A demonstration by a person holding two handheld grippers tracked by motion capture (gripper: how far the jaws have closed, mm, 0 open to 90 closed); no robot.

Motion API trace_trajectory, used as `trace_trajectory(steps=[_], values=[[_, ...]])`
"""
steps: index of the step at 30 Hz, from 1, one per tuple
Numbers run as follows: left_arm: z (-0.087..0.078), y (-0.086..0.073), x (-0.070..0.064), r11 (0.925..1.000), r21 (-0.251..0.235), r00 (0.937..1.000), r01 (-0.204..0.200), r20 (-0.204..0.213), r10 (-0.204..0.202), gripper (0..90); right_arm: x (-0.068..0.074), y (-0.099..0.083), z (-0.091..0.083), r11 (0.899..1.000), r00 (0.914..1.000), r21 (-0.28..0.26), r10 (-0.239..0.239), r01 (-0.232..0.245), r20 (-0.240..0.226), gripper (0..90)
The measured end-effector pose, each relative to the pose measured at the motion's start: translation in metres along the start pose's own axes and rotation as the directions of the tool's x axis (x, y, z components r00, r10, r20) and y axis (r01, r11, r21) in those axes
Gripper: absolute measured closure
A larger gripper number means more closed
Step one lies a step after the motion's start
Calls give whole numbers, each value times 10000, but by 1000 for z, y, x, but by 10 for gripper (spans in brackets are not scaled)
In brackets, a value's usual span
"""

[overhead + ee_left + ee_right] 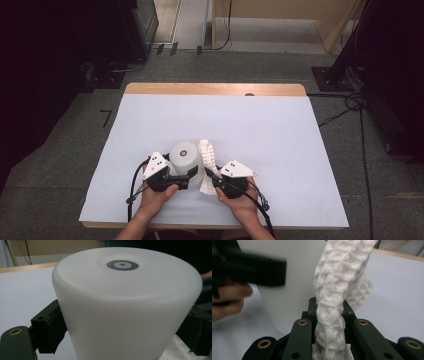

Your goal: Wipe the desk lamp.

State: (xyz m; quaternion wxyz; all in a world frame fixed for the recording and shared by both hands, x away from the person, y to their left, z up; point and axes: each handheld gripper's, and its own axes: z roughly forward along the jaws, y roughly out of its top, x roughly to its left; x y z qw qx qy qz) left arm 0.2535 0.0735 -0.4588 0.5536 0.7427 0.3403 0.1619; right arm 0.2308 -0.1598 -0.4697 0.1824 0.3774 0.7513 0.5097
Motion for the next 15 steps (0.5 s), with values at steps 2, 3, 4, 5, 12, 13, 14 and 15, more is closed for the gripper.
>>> trace_trajectory(steps=[2,3,4,5,12,13,14,15], values=[[4,-2,-5,9992,273,9995,-300,28,300,87,0,4,-4,9998,10000,-215,-45,46,71,770],[6,-3,-6,9985,365,9992,-398,51,396,87,0,7,-7,9994,9999,-334,-119,122,102,769],[7,-3,-8,9982,423,9991,-428,94,425,87,0,10,-10,9990,9998,-430,-115,121,144,770],[8,-3,-8,9977,482,9988,-487,129,481,87,0,12,-13,9982,9997,-568,-169,179,182,770],[1,3,0,9998,107,9998,-181,29,181,86,3,11,-12,9984,9995,-472,-300,296,-85,768],[-1,4,3,10000,-7,10000,-44,26,44,87,3,9,-9,9990,9995,-334,-299,295,-120,768],[-4,6,5,9999,-146,10000,78,26,-77,87,4,7,-6,9994,9994,-166,-296,293,-186,768],[-6,7,8,9996,-242,9999,157,67,-156,87,4,4,-2,9997,9992,20,-258,259,-295,767]])
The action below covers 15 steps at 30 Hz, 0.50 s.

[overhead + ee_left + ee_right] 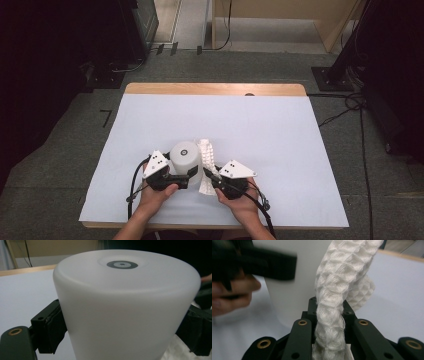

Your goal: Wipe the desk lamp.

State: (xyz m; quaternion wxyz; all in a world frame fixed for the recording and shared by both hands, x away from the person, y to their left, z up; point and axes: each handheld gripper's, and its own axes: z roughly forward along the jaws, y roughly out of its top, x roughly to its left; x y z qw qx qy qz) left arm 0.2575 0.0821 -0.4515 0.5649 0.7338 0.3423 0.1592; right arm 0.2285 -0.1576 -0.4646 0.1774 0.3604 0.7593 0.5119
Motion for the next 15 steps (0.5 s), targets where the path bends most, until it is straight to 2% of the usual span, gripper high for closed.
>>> trace_trajectory(steps=[3,6,9,12,15], values=[[-3,2,4,9998,-159,9999,122,74,-121,87,-1,-5,8,9988,9998,482,98,-88,-187,768],[0,0,-1,10000,-2,9999,-89,98,89,87,-2,-4,7,9990,9999,437,100,-97,-77,768],[7,-5,-9,9977,335,9982,-587,146,583,87,-3,2,-1,9999,9999,85,102,-103,114,768],[12,-7,-15,9941,572,9958,-918,83,915,87,-5,8,-11,9990,9997,-432,126,-116,230,768],[11,-7,-15,9947,533,9961,-882,94,878,87,-6,13,-18,9961,9998,-881,4,15,217,768]])
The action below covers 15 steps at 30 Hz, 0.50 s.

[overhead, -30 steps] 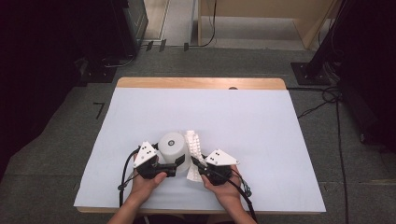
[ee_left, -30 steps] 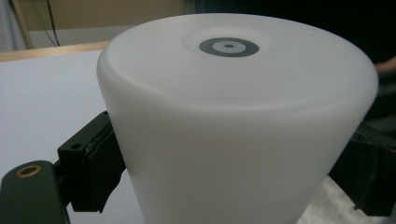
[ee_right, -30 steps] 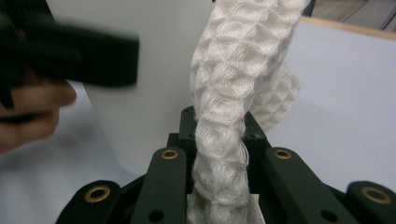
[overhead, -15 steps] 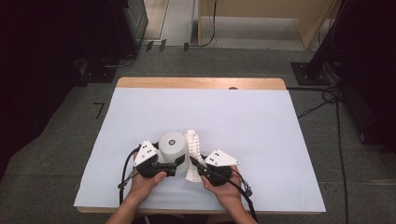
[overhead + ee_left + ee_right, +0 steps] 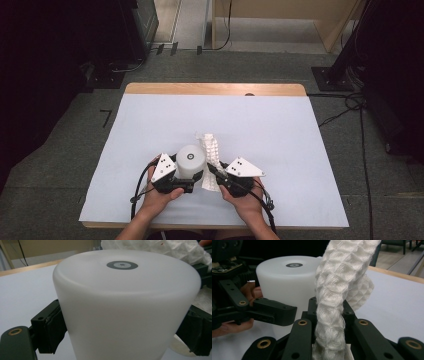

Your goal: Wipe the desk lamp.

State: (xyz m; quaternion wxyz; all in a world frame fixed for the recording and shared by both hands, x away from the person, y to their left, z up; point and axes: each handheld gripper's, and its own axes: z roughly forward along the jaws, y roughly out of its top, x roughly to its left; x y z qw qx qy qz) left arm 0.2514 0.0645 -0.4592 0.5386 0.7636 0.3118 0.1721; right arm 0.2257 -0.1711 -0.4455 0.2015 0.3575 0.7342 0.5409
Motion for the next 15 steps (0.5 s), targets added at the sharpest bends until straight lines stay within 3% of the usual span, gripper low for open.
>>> trace_trajectory(steps=[4,9,15], values=[[-5,2,5,9988,-337,9993,360,-107,-364,87,4,-2,3,9999,9998,106,-87,89,-170,768],[-14,7,12,9939,-830,9971,726,-152,-741,87,10,-13,15,9967,9993,782,-197,222,-330,768],[-14,7,7,9965,-711,9989,444,160,-434,88,6,-20,21,9925,9999,1226,-21,36,-131,768]])
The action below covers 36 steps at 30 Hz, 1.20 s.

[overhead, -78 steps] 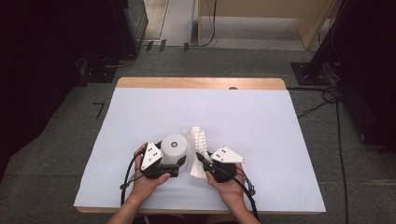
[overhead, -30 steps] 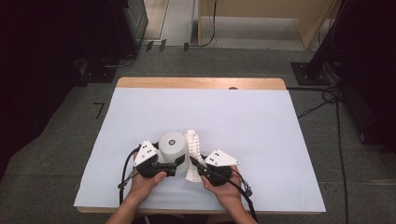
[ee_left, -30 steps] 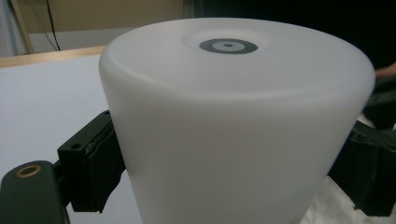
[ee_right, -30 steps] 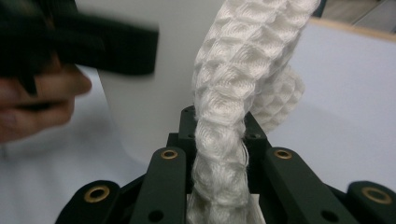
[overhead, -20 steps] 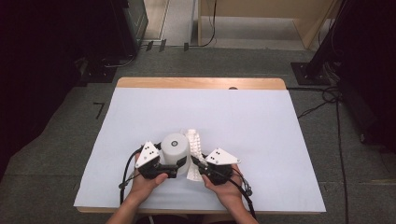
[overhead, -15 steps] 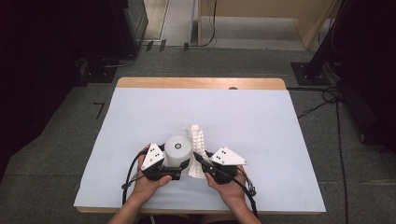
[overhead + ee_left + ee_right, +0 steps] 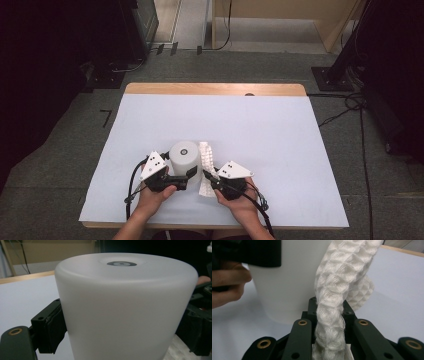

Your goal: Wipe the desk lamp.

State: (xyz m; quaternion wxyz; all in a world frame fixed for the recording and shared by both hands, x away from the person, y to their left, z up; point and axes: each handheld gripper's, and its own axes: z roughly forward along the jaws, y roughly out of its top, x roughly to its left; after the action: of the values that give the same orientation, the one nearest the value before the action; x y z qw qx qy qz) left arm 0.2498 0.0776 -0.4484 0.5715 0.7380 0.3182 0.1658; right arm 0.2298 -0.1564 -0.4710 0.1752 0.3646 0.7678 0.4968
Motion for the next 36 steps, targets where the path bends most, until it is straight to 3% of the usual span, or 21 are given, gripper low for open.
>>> trace_trajectory(steps=[6,11,17,20,25,29,31,36], values=[[9,-5,-9,9980,541,9993,-327,172,318,88,-4,9,-15,9975,9997,-706,96,-80,224,769],[10,-5,-5,9983,570,9998,-125,-130,133,87,0,18,-26,9918,9998,-1267,-154,169,126,768],[6,-3,3,9994,176,9995,303,-103,-301,88,4,8,-15,9962,9996,-820,-287,289,29,769],[6,-4,3,9995,217,9997,224,-23,-224,88,1,0,-7,9985,10000,-545,24,-25,-14,769],[14,-6,-3,9992,405,9992,-27,407,11,88,-7,1,-10,9985,9998,-548,70,-59,202,769],[22,-11,-8,9963,769,9993,-382,25,381,88,-11,10,-21,9948,9997,-1020,3,22,241,769],[21,-12,-5,9967,760,9996,-278,4,279,87,-10,14,-23,9933,9997,-1151,-108,132,210,769],[19,-14,4,9980,628,9996,-124,-264,140,87,-10,10,-14,9965,9996,-791,-279,283,55,768]])
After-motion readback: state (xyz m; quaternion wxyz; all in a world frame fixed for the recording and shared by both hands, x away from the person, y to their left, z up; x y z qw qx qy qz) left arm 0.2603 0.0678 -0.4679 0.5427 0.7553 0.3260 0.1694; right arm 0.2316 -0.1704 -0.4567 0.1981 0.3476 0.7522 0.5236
